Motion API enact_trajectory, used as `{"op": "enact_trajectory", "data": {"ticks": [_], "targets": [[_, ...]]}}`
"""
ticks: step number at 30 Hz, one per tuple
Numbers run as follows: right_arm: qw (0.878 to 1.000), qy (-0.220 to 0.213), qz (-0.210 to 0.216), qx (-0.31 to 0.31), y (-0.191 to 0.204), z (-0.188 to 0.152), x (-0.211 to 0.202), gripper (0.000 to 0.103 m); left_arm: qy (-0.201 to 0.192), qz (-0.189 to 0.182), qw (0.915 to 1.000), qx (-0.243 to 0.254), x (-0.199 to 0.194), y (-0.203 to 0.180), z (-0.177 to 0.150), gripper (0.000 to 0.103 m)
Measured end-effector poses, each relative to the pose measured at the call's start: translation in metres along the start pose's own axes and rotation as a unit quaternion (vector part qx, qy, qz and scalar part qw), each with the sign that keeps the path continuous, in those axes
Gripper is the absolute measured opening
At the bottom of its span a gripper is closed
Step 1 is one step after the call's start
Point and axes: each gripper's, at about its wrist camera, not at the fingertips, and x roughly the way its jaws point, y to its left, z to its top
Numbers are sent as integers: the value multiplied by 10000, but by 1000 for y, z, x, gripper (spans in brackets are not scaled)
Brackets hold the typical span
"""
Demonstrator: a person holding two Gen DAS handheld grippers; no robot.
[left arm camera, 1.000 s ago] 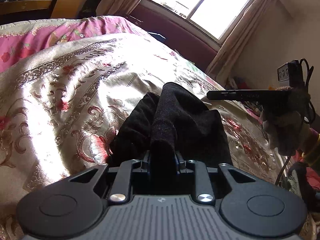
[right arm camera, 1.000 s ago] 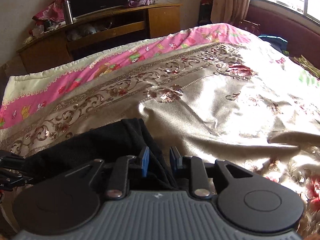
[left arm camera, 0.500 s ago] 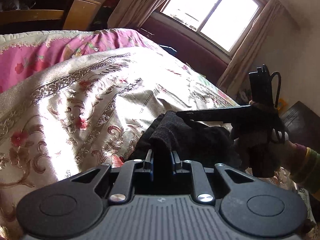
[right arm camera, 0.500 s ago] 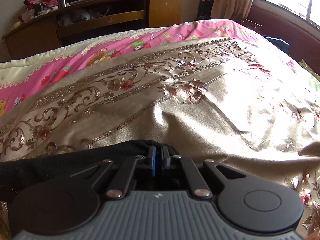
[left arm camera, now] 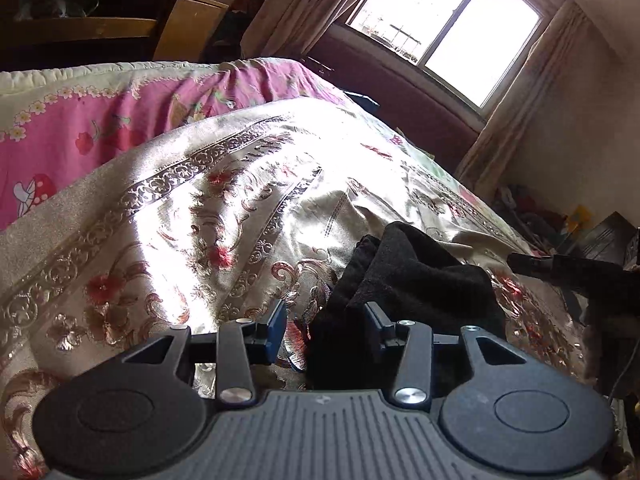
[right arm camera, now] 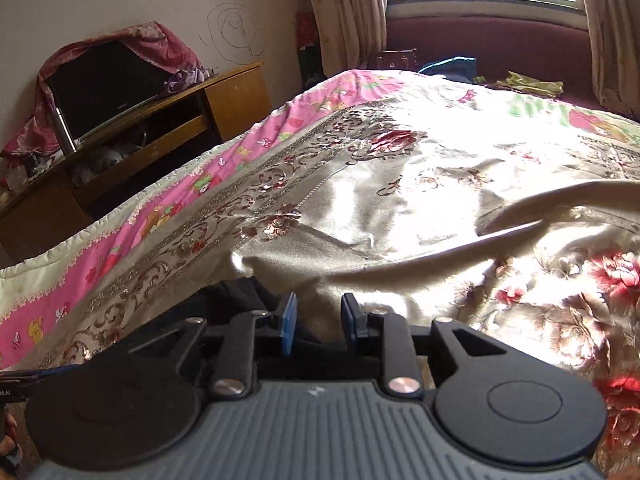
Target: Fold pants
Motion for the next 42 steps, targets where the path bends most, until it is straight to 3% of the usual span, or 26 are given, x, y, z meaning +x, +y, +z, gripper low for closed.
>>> {"op": "enact_trajectory", "data": {"ticks": [3,5,8,12,15,17,19,22,25,27,30,34,38,42], "targets": [[9992,190,-89,351,-14,-24,0,29,-393,277,9985,276,-15,-10,10,53],[9982,215,-29,551,-15,-39,0,29,-592,128,9967,533,-20,-27,20,53],[9989,57,102,460,-4,-49,0,29,-642,-149,9880,1400,-6,-69,32,53],[9994,318,22,98,5,-54,20,29,45,-476,9807,1894,59,-101,41,53],[9981,573,1,-237,6,-60,26,29,507,68,9786,1993,114,-90,43,53],[9971,639,6,-409,8,-59,22,28,698,245,9802,1838,135,-70,41,57],[9976,529,7,-454,9,-49,12,26,633,215,9838,1662,134,-62,38,58],[9986,206,295,-375,6,-22,7,28,488,354,9784,1976,125,-70,32,58],[9964,441,476,-545,9,4,34,28,322,434,9733,2231,113,-82,34,57],[9937,666,593,-684,12,13,51,30,-11,453,9719,2310,94,-91,42,57],[9865,1051,898,-876,19,20,66,30,-353,266,9692,2423,69,-105,51,56],[9729,1584,983,-1369,31,16,70,28,-31,-430,9692,2425,73,-120,38,57],[9620,2023,749,-1674,33,9,76,28,426,-369,9657,2535,98,-118,13,57],[9589,2336,811,-1391,23,16,82,23,456,-249,9582,2814,104,-113,-1,56]]}}
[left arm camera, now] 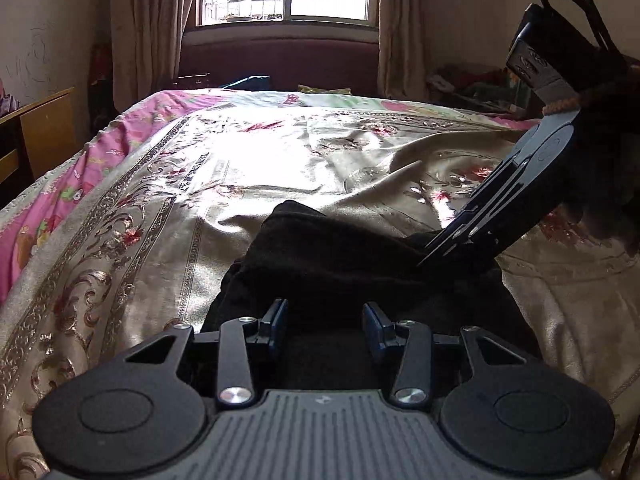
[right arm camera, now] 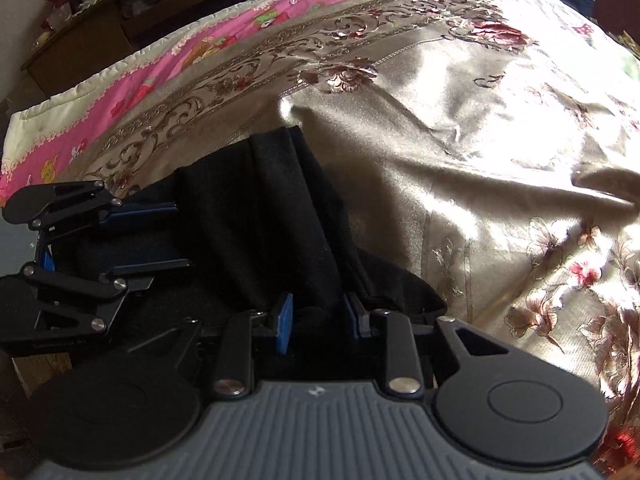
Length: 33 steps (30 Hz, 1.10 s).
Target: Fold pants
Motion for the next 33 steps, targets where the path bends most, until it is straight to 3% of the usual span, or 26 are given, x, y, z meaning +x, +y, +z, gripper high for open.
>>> {"op": "enact_trajectory", "data": {"ticks": [2,3,8,10,12,14,19,21,22,24,25,27,29,31,33], "targets": [[9999,-110,-37,33,0,5,-2,7,-5,3,10000,-9,0,1,0,56],[9997,-199,-123,61,0,7,-4,4,-10,-5,10000,-22,0,2,1,56],[9939,-917,-521,321,-13,20,-12,0,-122,181,9998,-35,-7,9,0,56],[9881,-1024,-1030,505,-19,20,3,0,-71,238,9996,-108,-2,11,-5,56],[9894,-866,-986,624,-24,18,13,0,-88,267,9995,-130,-2,11,-7,56],[9876,-1085,-962,598,-21,10,1,0,-128,246,9995,-155,-6,11,-4,56],[9724,-1787,-1213,881,-16,-22,-53,9,-167,178,9994,-260,-10,17,3,56],[9704,-1833,-1000,1217,-12,-48,-61,12,-264,189,9993,-198,-15,17,8,56],[9686,-1835,-945,1386,-10,-60,-61,16,-350,163,9991,-171,-19,17,12,56],[9583,-1861,-713,2048,-8,-97,-56,39,-442,22,9989,-153,-23,20,20,56],[9529,-1881,-522,2320,-9,-109,-53,42,-428,-5,9990,-124,-24,22,24,56],[9249,-2071,176,3185,-17,-140,-45,44,-348,52,9993,-102,-21,28,26,56],[8779,-2220,978,4128,-29,-164,-29,48,-218,-29,9992,-329,-18,42,23,56],[8382,-2390,1585,4640,-35,-176,-10,48,19,-211,9970,-750,-15,58,18,56],[8287,-2451,1804,4696,-32,-173,6,55,162,-331,9935,-1079,-12,68,8,56]]}}
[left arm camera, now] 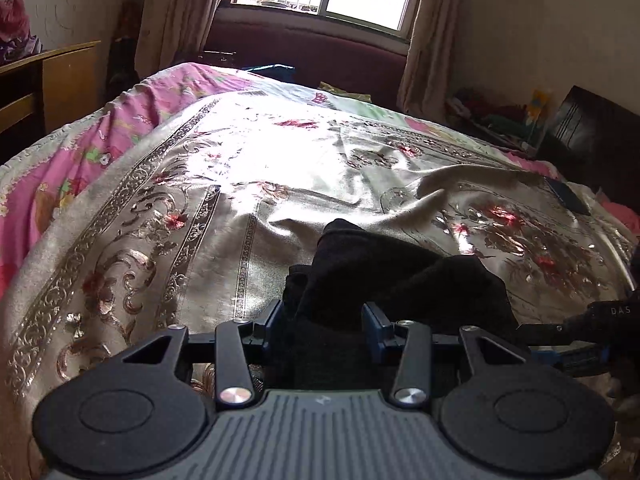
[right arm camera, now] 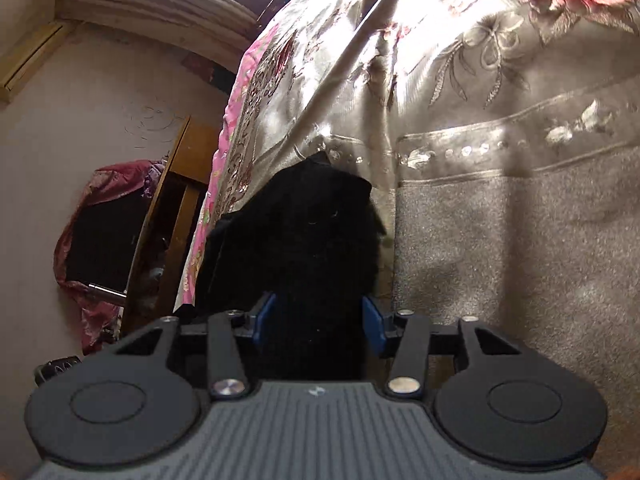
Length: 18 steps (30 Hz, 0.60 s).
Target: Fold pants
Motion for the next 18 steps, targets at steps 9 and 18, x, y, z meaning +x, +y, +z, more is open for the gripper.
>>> {"op": "enact_trajectory", "data": {"ticks": [9,18], "targets": [[9994,163,229,-201,15,9,13,20,382,-331,9954,-817,15,21,-19,65],[9802,420,-1349,-1389,17,40,-92,23,953,-1643,9809,-432,22,-86,-44,61]]}}
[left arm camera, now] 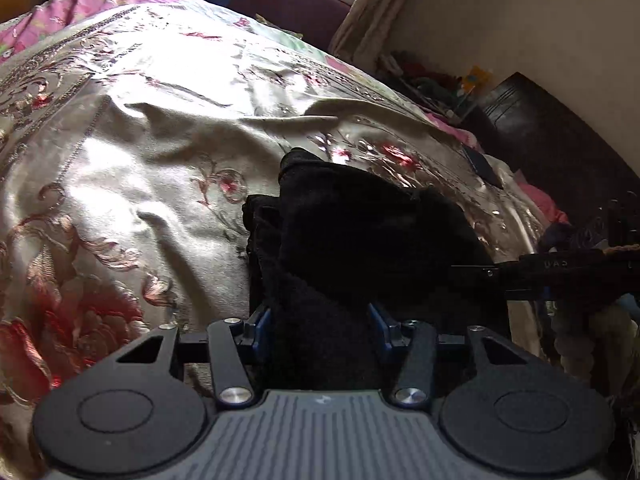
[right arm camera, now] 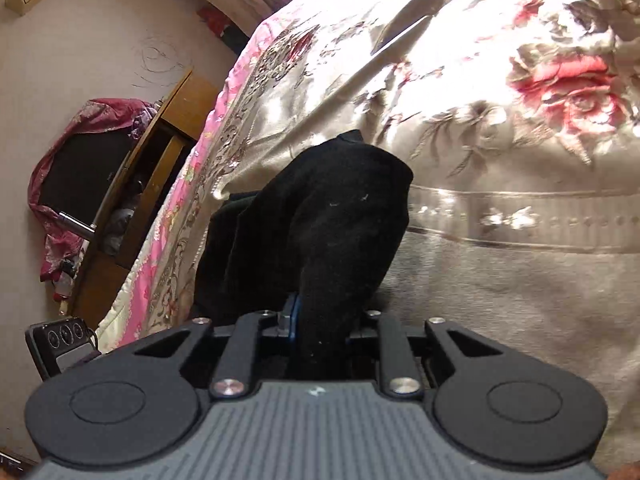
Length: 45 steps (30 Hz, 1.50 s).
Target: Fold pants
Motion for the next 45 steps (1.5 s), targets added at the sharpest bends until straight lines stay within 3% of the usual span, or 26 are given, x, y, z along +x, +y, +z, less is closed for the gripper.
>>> {"op": "enact_trajectory", "data": {"ticks": [3,4,6,10,13,15,19,20,21,23,28,30,32,37,39,41,42,45], "targets": [[9961,19,-879,60,-28,3,-26,39,256,-218,9987,392,33,-38,-5,61],[9941,-45,-1086,-29,-29,2,-32,40,272,-248,9980,505,39,-48,-4,61],[9884,-406,-1417,-364,-29,-13,-50,42,202,-161,9972,704,37,-62,2,61],[9707,-1315,-1890,-684,-23,-36,-73,42,-89,369,9914,1255,12,-71,26,61],[9774,-1621,-1050,-864,-3,-56,-82,42,-333,523,9884,1388,1,-72,53,61],[9836,-1395,-608,-966,16,-59,-62,42,-333,484,9857,1577,12,-80,70,61],[9922,-891,62,-869,28,-75,-20,41,-10,620,9679,2434,73,-104,91,58],[9904,-758,84,-1150,35,-85,-10,40,109,683,9644,2554,86,-104,94,51],[9854,-801,-150,-1496,44,-94,-7,39,289,816,9598,2670,101,-103,96,48],[9736,-966,-431,-2021,61,-99,-11,39,389,833,9584,2702,107,-100,99,46],[9729,-1065,89,-2052,82,-98,-29,40,186,834,9653,2468,74,-86,100,47],[9633,-1105,153,-2441,98,-109,-28,45,218,867,9658,2434,69,-79,96,47],[9480,-1117,-98,-2980,115,-122,-19,55,180,836,9684,2343,65,-74,92,47],[9142,-919,-568,-3906,141,-146,5,62,38,686,9769,2025,52,-60,84,47],[8935,-982,-997,-4267,145,-158,6,58,52,628,9791,1934,47,-55,81,49],[8895,-986,-1290,-4272,141,-159,5,51,119,522,9813,1849,45,-52,77,49],[8942,-936,-1349,-4165,138,-156,4,36,127,439,9822,1821,42,-50,73,49],[9328,-823,-1105,-3330,124,-136,-4,16,116,261,9836,1780,40,-48,63,49]]}}
